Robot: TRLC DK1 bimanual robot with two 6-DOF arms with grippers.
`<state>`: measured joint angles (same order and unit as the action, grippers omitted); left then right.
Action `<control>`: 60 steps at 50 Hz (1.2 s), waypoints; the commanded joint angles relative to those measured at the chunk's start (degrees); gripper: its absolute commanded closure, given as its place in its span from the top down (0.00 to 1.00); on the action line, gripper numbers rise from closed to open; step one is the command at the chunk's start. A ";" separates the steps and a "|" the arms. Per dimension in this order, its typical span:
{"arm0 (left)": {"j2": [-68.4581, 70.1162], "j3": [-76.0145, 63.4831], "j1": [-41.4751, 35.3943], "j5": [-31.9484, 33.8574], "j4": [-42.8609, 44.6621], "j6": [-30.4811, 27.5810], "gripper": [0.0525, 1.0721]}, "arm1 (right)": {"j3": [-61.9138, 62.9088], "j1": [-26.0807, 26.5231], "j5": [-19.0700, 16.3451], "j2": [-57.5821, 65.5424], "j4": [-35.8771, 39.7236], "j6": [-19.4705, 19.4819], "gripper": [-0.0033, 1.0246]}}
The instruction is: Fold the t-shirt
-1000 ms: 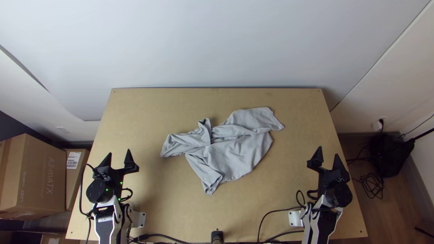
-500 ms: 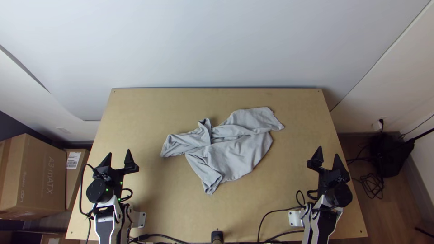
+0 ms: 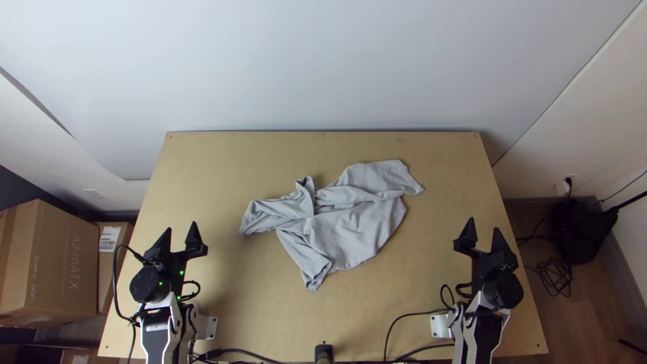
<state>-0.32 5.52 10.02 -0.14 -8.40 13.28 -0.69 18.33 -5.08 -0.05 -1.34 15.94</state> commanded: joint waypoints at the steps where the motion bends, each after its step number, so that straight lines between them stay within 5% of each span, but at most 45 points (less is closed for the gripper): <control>1: 0.40 -2.18 -1.85 0.49 -2.05 2.98 0.96 | 0.25 -1.19 1.30 -0.30 1.17 -1.62 0.96; 22: -0.83 0.28 -2.90 0.49 4.01 -1.41 0.96 | -6.87 -2.24 0.86 -0.12 -2.52 -2.67 0.96; 34: -17.96 11.97 -2.90 0.49 4.89 -0.80 0.96 | -18.12 -6.29 0.42 8.93 -1.91 -2.59 0.96; 50: -31.06 32.54 -2.90 0.49 -5.57 2.28 0.96 | -44.49 -9.80 0.42 30.55 6.88 -6.89 0.96; 60: -38.53 46.86 -6.24 0.58 -19.98 3.51 0.96 | -59.17 -14.02 0.60 40.48 15.76 -8.56 0.96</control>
<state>-35.29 46.13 5.37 0.01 -24.03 15.11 -53.56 6.15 -4.54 36.38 11.68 8.69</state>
